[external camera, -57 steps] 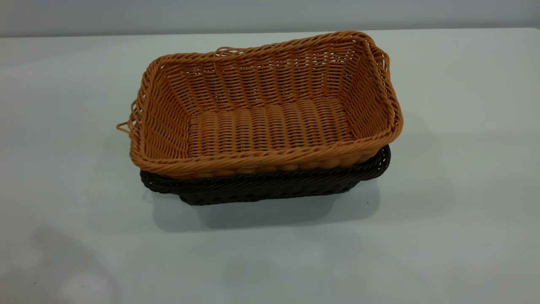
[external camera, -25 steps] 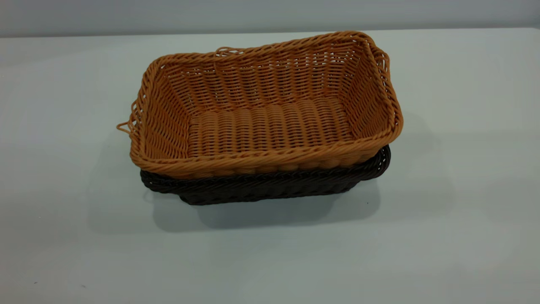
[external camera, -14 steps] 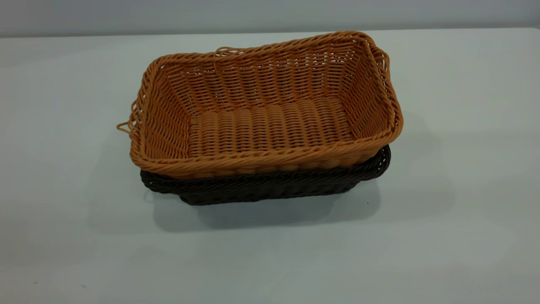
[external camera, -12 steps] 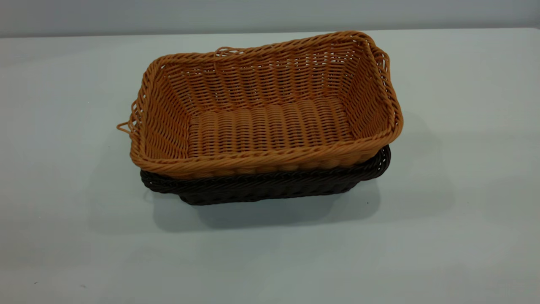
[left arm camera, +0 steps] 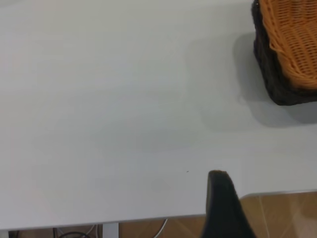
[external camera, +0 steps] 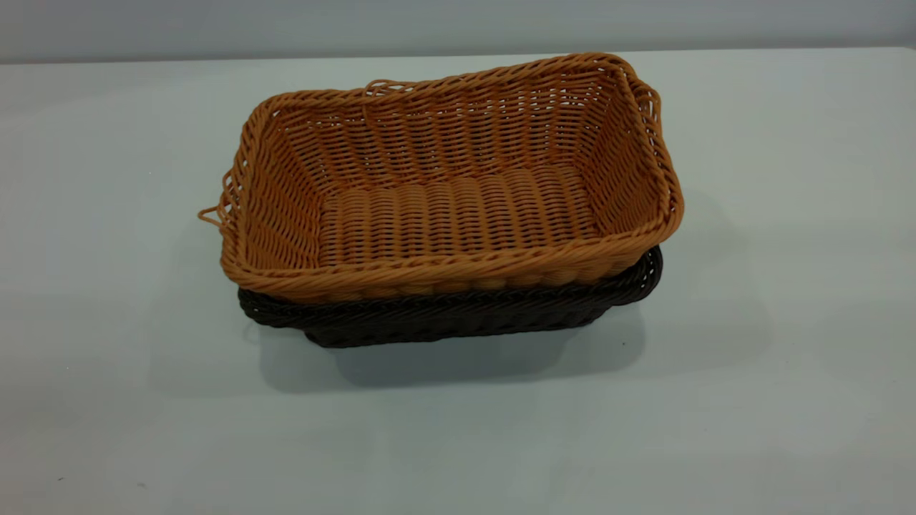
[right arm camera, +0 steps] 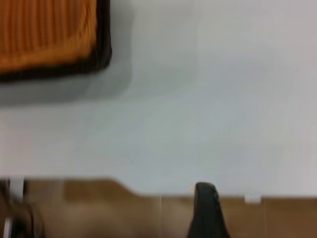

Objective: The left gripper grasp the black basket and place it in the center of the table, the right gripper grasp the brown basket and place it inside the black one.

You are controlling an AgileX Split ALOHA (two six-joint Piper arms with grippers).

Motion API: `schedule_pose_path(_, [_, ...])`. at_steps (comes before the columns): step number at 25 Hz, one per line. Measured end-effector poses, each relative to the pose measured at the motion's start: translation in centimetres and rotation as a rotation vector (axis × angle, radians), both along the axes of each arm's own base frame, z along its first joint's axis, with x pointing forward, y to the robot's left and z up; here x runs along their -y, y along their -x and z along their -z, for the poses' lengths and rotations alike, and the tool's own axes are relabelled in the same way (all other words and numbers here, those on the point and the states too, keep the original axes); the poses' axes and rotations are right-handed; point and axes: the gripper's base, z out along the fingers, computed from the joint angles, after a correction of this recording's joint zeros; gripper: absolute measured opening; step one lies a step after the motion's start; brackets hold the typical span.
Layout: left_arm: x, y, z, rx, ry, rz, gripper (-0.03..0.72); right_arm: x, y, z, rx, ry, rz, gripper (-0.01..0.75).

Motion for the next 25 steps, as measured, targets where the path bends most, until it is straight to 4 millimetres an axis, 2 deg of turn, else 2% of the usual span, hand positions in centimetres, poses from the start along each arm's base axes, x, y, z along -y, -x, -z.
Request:
schedule_pose_path(4, [0.0, 0.0, 0.0, -0.001, 0.000, 0.000, 0.403, 0.1, 2.5, -0.4, 0.171, -0.007, 0.009, 0.458])
schedule_pose_path(8, [0.0, 0.0, 0.0, -0.001, 0.000, 0.000, 0.403, 0.2, 4.1, -0.4, 0.280, -0.011, 0.008, 0.458])
schedule_pose_path(25, [0.0, 0.0, 0.0, -0.002, 0.000, 0.000, 0.403, 0.1, 4.2, -0.3, 0.284, -0.014, 0.012, 0.458])
